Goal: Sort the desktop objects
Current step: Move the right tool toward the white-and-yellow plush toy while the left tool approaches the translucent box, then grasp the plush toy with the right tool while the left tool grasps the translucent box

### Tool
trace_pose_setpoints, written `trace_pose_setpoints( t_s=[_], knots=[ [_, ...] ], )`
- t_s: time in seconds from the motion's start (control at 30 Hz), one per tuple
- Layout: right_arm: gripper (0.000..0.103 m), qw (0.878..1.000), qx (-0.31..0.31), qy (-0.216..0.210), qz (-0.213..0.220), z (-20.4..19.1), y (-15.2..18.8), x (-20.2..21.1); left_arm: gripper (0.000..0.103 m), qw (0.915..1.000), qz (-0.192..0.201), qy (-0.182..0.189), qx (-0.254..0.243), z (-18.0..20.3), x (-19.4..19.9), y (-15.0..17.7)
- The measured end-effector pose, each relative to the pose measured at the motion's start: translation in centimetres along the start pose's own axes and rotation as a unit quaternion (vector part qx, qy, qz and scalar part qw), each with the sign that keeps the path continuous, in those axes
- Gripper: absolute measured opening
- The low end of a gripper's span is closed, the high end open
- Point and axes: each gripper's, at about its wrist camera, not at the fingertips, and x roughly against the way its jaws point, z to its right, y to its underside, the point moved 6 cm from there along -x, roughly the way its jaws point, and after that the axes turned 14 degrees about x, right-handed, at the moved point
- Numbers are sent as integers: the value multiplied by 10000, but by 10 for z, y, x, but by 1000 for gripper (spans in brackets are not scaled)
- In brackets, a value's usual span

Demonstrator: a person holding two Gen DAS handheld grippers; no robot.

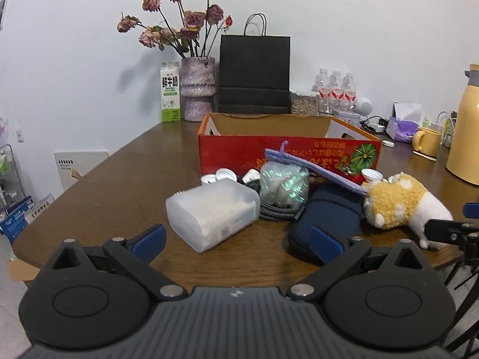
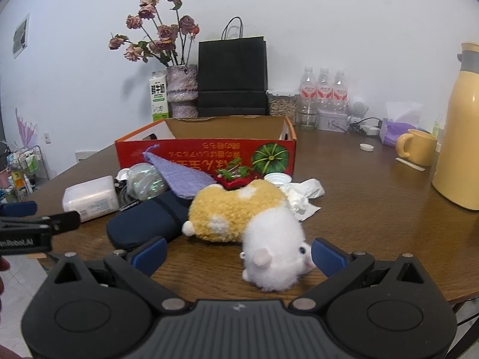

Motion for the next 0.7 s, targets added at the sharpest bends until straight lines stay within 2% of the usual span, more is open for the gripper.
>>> trace_pose_setpoints(
  t_s=[0.17,0.27,0.47,0.7],
  knots=[
    [103,9997,90,175,-129,13,3,-12,103,9997,98,-202,-62,-12,-11,-14],
    [103,9994,129,157,-288,21,4,-26,103,9996,-15,-260,-112,-21,-23,-18],
    [103,9981,214,17,-582,29,3,-55,103,9984,-361,-144,-418,-27,-52,-18],
    [103,9971,235,-108,-719,27,0,-73,103,9942,-457,-56,-975,-27,-82,-17]
  ],
)
